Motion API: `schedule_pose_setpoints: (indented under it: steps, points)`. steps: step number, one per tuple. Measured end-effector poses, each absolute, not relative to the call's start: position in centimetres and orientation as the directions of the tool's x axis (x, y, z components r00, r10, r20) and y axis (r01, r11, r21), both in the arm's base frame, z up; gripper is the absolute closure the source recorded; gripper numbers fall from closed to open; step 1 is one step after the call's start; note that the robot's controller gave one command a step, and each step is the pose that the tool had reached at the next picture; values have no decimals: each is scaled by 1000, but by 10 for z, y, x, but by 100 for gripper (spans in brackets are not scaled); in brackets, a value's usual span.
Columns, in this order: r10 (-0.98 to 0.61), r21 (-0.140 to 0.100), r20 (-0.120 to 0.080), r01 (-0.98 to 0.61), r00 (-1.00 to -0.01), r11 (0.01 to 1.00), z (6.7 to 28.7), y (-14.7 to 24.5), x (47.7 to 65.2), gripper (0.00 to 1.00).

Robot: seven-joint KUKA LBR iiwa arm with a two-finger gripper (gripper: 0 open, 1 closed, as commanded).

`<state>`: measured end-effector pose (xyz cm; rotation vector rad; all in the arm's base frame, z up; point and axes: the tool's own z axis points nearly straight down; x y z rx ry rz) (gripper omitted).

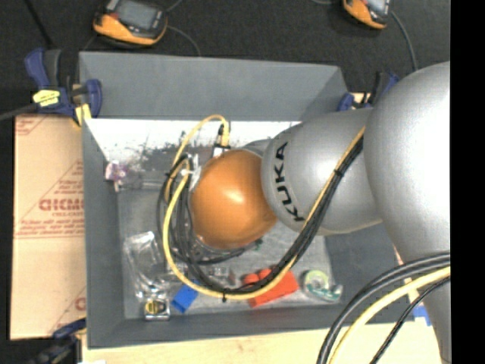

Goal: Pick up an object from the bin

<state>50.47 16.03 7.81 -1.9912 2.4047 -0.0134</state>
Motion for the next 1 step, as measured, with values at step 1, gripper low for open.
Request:
schedule_pose_setpoints:
  steps: [1]
  points:
    - [-978, -16, -15, -978, -209, 210, 75, 142, 478, 0]
